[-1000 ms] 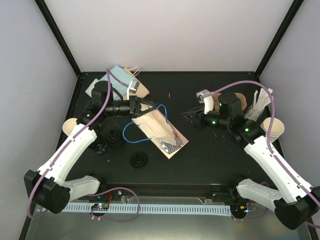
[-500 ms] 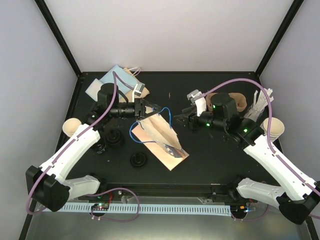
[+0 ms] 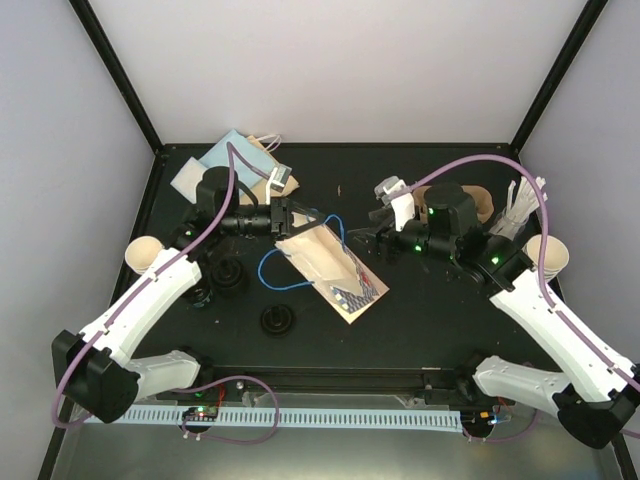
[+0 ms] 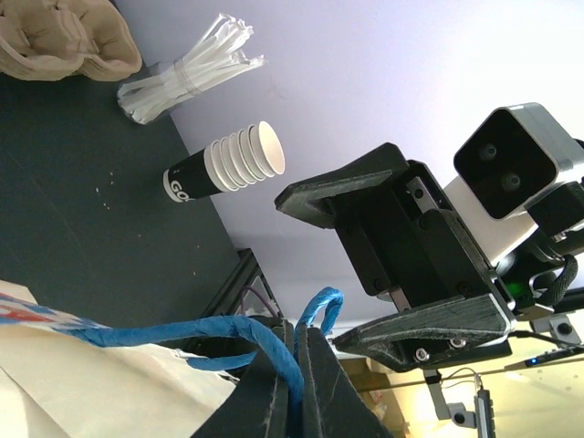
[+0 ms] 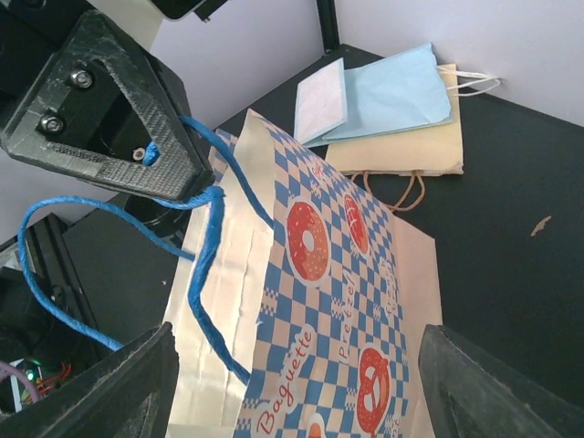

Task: Pack the takeout coffee

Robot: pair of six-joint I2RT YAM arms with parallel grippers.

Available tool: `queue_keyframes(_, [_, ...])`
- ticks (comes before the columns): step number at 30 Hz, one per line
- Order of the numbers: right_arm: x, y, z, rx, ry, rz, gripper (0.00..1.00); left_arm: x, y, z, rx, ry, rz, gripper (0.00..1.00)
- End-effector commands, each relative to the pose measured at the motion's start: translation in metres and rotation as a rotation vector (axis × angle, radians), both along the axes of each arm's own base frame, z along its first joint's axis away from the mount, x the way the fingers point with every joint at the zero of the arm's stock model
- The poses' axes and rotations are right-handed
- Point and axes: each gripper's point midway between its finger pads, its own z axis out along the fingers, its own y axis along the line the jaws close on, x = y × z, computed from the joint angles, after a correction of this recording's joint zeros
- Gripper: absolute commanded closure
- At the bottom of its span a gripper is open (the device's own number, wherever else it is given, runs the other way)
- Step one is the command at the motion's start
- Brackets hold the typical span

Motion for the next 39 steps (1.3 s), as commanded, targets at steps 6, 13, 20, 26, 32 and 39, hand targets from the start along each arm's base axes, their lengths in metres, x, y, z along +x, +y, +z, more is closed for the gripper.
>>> queue_keyframes(6, [-0.013, 0.015, 0.006, -0.052, -0.047, 0.093, 0.26, 0.003, -0.008, 0.004, -0.018, -0.018, -0.007, 0.98])
queue_keyframes(13, [-0.008, 0.021, 0.002, -0.092, -0.049, 0.076, 0.29, 0.003, -0.010, 0.003, -0.018, -0.011, -0.012, 0.98])
queue_keyframes(20, [0.002, 0.027, 0.003, -0.094, -0.044, 0.056, 0.37, 0.002, -0.011, 0.002, -0.018, -0.011, -0.012, 0.98])
queue_keyframes(26, [0.003, 0.035, 0.007, -0.082, -0.036, 0.076, 0.53, 0.002, -0.012, 0.001, -0.015, -0.008, -0.012, 0.99])
queue_keyframes(32, [0.002, 0.039, 0.004, -0.067, -0.021, 0.084, 0.70, 0.004, -0.012, 0.000, -0.016, -0.009, -0.008, 0.89])
queue_keyframes(39, [0.019, 0.027, -0.004, -0.052, 0.002, -0.066, 0.99, 0.000, -0.010, 0.018, -0.037, -0.112, -0.014, 0.63])
